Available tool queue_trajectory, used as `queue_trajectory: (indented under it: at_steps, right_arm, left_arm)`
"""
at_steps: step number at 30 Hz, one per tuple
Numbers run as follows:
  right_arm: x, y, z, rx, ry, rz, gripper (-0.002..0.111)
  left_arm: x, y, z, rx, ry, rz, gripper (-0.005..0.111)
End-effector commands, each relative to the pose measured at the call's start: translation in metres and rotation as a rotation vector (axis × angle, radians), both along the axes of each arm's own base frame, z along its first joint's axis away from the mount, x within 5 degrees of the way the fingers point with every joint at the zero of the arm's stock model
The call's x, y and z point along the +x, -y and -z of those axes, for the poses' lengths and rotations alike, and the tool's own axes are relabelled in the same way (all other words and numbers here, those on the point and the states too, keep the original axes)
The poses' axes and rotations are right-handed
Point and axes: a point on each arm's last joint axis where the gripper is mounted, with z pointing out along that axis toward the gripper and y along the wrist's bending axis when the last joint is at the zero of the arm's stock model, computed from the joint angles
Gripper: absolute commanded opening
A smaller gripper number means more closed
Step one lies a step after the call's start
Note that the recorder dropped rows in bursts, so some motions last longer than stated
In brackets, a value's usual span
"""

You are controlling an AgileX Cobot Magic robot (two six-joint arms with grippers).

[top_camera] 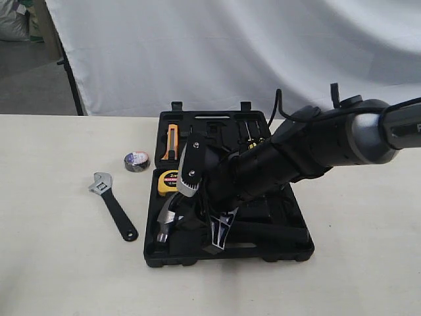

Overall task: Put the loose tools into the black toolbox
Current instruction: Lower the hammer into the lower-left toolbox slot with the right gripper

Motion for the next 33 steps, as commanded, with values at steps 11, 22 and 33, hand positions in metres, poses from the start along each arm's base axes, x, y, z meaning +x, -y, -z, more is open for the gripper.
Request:
queue_trajectory:
  at_steps: [11, 22, 33]
  right_arm:
    - [0.003, -0.003, -0.004, 0.012, 0.037, 0.041, 0.046]
    - [0.015, -0.011, 0.015, 0.099, -0.066, 0.307, 0.011]
    - [0.011, -0.019, 0.034, 0.095, -0.129, 0.197, 0.000]
  left_arm:
    - [-0.001, -0.001, -0.002, 0.002, 0.013, -0.026, 0.001]
    - [-0.001, -0.001, -0.002, 0.002, 0.013, -0.026, 0.001]
    - [-0.001, -0.001, -0.002, 0.002, 0.013, -0.026, 0.001]
